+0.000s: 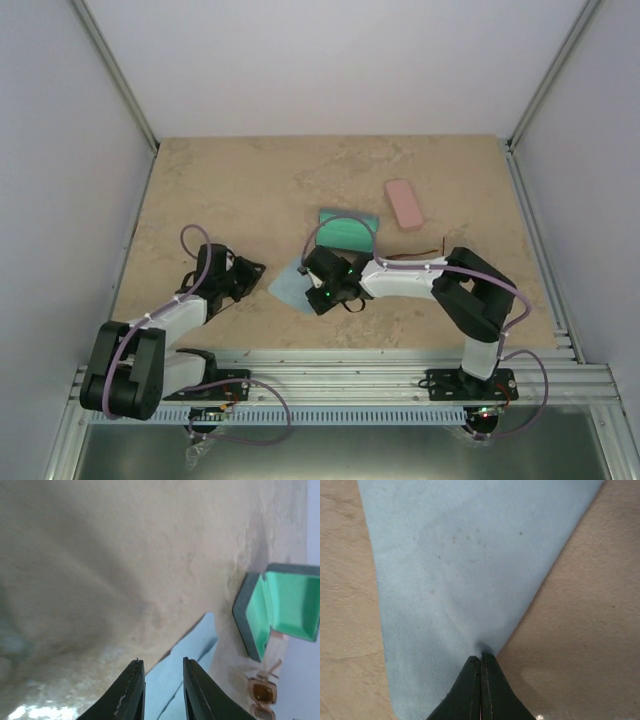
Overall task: Organize the sunglasses
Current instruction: Adjust the glasses cleaning cloth at the center of the board.
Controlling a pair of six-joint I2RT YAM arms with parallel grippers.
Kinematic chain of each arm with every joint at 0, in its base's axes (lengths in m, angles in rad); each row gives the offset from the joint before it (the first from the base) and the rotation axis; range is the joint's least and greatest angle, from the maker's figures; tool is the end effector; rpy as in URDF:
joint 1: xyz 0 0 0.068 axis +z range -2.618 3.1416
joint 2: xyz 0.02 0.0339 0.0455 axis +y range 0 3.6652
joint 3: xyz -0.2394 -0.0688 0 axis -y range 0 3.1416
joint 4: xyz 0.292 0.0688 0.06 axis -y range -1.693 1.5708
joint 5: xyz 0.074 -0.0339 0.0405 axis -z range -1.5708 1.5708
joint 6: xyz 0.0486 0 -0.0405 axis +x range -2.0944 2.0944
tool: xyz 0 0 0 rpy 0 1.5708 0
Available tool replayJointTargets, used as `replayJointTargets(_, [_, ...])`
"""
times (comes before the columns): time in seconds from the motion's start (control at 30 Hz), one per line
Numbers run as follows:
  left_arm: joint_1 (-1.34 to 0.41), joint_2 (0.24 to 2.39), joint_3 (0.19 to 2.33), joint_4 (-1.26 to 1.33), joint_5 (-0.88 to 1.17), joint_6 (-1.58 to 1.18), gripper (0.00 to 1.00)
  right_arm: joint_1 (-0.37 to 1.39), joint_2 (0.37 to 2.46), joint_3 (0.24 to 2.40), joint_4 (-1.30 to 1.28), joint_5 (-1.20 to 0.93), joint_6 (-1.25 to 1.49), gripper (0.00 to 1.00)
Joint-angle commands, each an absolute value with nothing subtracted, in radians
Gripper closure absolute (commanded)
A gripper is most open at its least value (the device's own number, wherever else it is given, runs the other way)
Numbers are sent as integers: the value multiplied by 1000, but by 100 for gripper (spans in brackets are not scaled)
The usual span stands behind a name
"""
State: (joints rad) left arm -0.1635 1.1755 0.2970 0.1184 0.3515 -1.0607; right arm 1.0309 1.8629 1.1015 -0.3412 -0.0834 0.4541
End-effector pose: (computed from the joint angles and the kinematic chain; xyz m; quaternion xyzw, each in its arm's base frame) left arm 0.2411 -0.0567 0.0655 -0.3303 0.8452 -0.3546 0.2254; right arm 0.2006 0.3426 0.0755 -0.2857 0.9290 0.1866 0.1433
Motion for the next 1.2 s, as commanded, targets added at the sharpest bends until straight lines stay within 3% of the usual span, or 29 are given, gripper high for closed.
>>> replayJointTargets(0.0, [-202, 1207, 278, 268, 484, -1082, 76, 1033, 1803, 1031, -342, -101, 497, 99])
replayJointTargets(0.07, [-231, 1221, 286, 274, 478, -1074, 76, 1034, 1781, 1014, -354, -75, 504, 95])
replayJointTargets(0.17, [-252, 1245, 285, 302, 489, -1079, 76, 1034, 1744, 1011, -376, -4, 510, 76])
replayJointTargets(0.23, [-258, 1256, 282, 314, 502, -1081, 76, 1034, 1726, 1025, -396, 53, 507, 71])
replayJointTargets(0.67, [-276, 1339, 244, 277, 491, -1076, 84, 1107, 1885, 1249, -426, 203, 381, 58])
replayJointTargets(0.87, [-276, 1338, 233, 237, 453, -1075, 92, 1117, 1970, 1318, -424, 156, 356, 59])
replayJointTargets(1.17, [-276, 1325, 222, 202, 423, -1071, 94, 1136, 2041, 1350, -443, 163, 347, 60])
